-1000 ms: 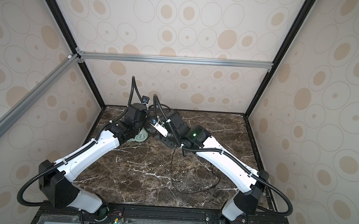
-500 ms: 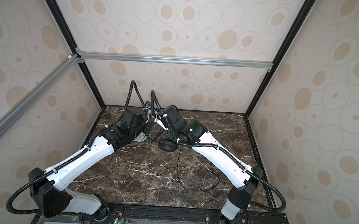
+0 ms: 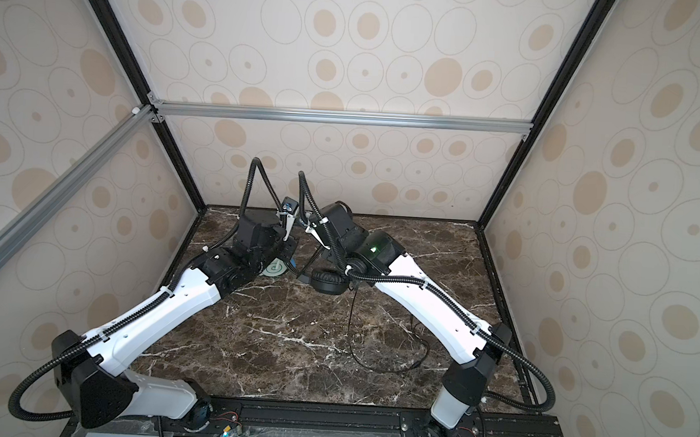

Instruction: Wrap the headphones

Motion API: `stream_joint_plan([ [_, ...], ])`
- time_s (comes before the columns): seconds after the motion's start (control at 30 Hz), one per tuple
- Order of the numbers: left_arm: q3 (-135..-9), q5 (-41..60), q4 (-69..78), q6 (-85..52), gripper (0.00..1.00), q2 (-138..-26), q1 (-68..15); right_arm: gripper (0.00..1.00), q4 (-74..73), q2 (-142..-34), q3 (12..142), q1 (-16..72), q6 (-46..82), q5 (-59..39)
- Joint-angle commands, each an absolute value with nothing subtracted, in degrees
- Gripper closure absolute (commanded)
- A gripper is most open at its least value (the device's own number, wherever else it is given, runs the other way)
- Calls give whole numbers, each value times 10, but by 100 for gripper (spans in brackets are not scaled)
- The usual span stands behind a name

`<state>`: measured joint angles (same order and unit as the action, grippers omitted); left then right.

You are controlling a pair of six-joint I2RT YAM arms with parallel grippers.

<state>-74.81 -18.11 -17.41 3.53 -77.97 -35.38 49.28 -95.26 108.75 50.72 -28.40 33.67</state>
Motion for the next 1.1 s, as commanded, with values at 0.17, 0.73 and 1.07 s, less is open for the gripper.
stream_joint_plan([
  [0.17, -743, -145, -204, 69, 100, -763, -355, 95, 407, -895, 1063, 488, -264, 316],
  [0.73, -748, -133, -222, 85, 100, -756, -355, 92, 416, -845, 1002, 432, -440, 244],
  [1.07, -755, -106, -218, 75, 100, -743, -356, 93, 400, -877, 1006, 356, -399, 198],
])
